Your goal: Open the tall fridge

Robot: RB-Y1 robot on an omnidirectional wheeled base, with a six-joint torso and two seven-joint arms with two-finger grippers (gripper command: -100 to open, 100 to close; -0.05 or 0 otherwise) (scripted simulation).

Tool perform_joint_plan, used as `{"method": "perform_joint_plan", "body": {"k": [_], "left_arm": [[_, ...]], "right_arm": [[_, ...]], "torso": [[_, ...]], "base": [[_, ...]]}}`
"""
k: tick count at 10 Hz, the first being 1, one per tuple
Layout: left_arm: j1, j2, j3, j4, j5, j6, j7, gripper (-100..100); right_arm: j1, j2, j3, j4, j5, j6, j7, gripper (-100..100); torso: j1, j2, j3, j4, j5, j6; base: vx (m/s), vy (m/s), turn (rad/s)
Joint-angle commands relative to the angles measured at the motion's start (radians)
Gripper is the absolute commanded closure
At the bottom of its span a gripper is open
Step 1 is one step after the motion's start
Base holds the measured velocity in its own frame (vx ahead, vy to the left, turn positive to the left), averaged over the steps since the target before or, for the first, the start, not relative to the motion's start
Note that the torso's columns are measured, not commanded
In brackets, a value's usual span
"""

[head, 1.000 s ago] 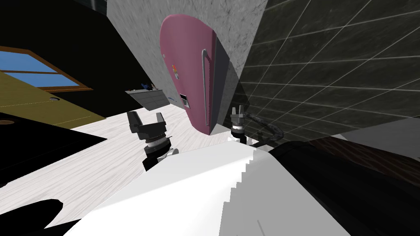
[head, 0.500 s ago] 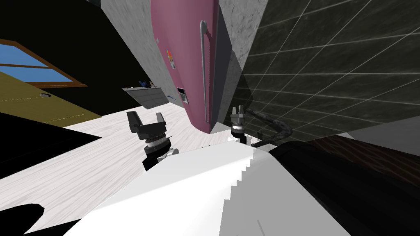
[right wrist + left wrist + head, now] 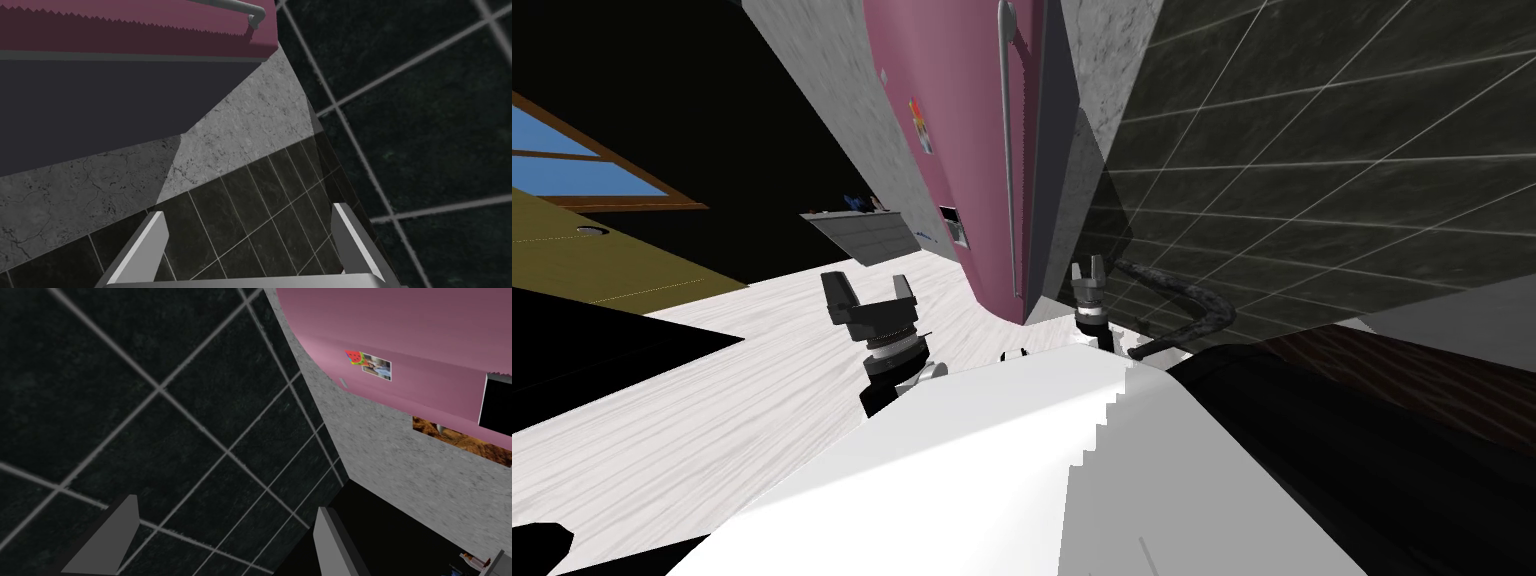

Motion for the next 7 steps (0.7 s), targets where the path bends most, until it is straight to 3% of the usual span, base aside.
{"method": "perform_joint_plan", "body": {"k": [1, 7], "left_arm": [[0.0, 0.0, 0.0, 0.0, 0.0, 0.0, 0.0, 0], [0.0, 0.0, 0.0, 0.0, 0.0, 0.0, 0.0, 0]], "right_arm": [[-0.03, -0.072, -0.018, 0.028, 0.054, -0.003, 0.075, -100], [-0.084, -0.195, -0.051, 0.073, 0.173, -0.009, 0.225, -100]], "torso": [[0.0, 0.0, 0.0, 0.0, 0.0, 0.0], [-0.001, 0.001, 0.0, 0.001, 0.0, 0.0]], "base": [[0.044, 0.06, -0.078], [0.042, 0.066, -0.065]]}}
